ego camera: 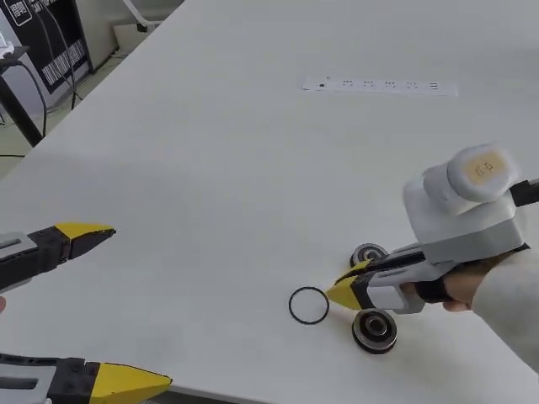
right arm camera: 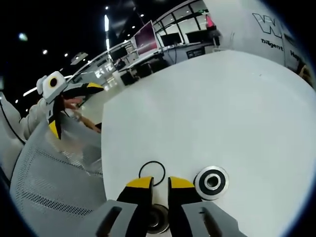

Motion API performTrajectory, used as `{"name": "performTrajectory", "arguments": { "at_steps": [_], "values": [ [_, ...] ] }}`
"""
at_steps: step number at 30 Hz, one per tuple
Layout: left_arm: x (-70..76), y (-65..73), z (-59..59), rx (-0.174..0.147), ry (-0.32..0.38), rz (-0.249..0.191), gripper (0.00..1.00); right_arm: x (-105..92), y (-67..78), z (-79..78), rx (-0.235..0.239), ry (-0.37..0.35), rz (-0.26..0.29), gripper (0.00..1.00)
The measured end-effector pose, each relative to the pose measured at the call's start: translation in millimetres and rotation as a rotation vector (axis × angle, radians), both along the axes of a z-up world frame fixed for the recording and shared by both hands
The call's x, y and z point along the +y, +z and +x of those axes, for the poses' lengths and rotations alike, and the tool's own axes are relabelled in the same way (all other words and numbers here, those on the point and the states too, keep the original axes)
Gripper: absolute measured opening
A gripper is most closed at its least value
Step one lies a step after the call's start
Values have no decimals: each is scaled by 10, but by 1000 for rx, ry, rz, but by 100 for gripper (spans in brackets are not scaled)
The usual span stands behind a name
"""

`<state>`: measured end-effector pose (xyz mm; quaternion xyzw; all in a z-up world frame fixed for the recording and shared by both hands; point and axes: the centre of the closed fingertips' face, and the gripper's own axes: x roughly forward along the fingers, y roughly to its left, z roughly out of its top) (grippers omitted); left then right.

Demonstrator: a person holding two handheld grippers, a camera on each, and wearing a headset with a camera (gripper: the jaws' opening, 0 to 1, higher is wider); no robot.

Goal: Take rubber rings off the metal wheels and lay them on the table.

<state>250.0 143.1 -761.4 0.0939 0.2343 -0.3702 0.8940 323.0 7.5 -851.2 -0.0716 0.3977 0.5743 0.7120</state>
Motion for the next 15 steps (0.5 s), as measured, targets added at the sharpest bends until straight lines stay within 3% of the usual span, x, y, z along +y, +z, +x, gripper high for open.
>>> {"name": "performTrajectory", "arguments": {
  "at_steps": [2,7,10,15],
  "values": [
    [12,-24,8,19,6,3,95,-23,42,-7,-20,11,6,8],
    [-3,-14,9,17,-11,19,94,-86,131,-18,-61,27,12,9],
    [-2,-4,41,28,-13,18,91,-147,189,-6,-126,45,17,11],
    [-51,45,104,22,-35,29,88,-253,305,-15,-144,28,46,15]
  ]
}}
